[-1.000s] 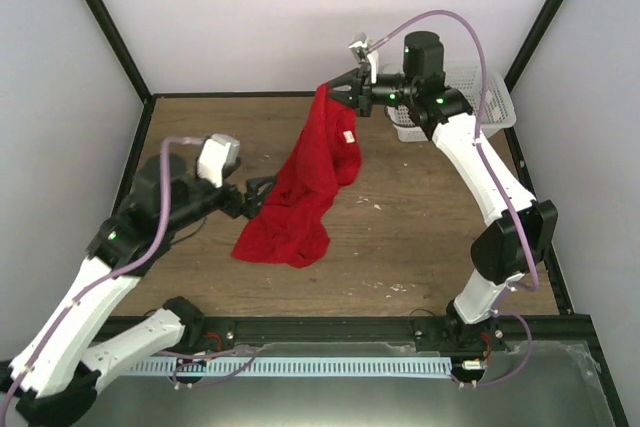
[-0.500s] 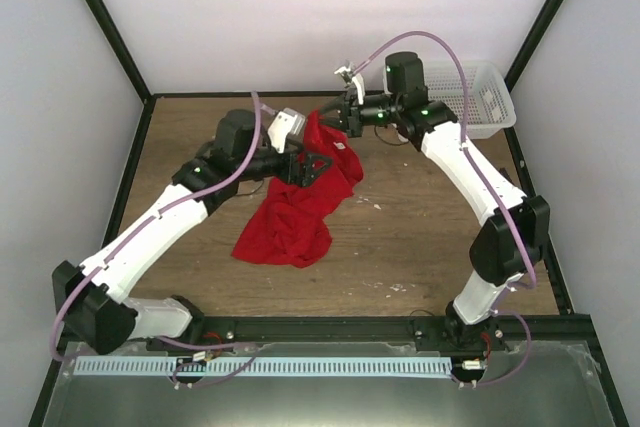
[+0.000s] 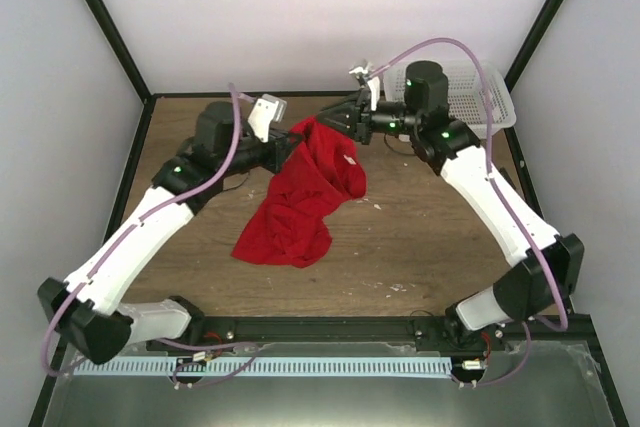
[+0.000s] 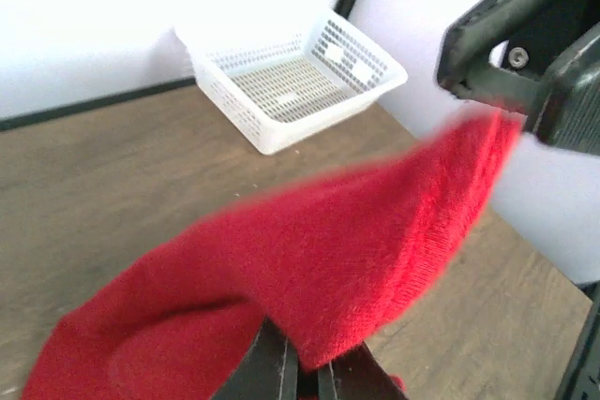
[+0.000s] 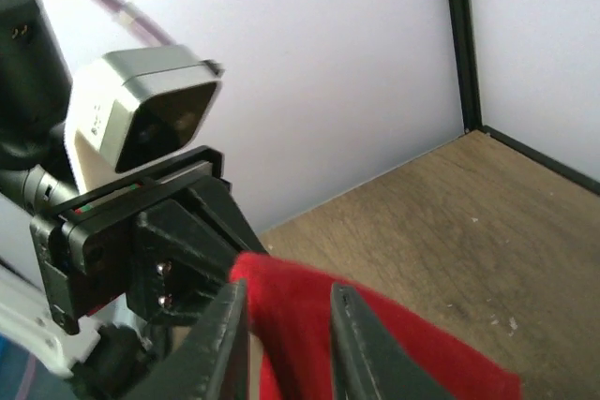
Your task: Pin the brooch onto the clothing
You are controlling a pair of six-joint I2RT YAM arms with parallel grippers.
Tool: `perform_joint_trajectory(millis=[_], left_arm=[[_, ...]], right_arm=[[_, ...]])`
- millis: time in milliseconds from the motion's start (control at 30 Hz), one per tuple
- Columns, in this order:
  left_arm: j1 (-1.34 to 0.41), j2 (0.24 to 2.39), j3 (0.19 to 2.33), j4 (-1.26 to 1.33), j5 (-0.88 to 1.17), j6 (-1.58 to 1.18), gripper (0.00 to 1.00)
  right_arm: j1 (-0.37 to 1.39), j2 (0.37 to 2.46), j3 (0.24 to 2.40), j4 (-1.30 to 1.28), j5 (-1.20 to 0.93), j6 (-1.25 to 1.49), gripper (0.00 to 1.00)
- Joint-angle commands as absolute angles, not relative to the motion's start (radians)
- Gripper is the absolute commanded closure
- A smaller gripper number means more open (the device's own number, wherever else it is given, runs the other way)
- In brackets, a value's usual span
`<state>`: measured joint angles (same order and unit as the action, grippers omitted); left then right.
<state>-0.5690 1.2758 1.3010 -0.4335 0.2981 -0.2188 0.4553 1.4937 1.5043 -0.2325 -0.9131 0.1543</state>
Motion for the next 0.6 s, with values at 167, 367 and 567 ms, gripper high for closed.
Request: perform_joint_trajectory(millis=[167, 367, 567], left_arm=[[-0.554, 1.107, 1.369, -0.58, 0.182, -0.124, 1.0], [-0.55, 1.085, 1.463, -0.66, 0.125, -0.096, 1.0], [-0.549, 1.084, 1.583, -0.703, 0.068, -0.078, 1.0]], right_arm=[[0.462, 1.193, 1.106, -0.016, -0.476, 0.274, 0.11], [0.467, 1.091, 0.643, 0.201, -0.686, 0.308, 0.0], [0.64, 1.119, 0.378, 0.527, -0.545, 0.237, 0.0]])
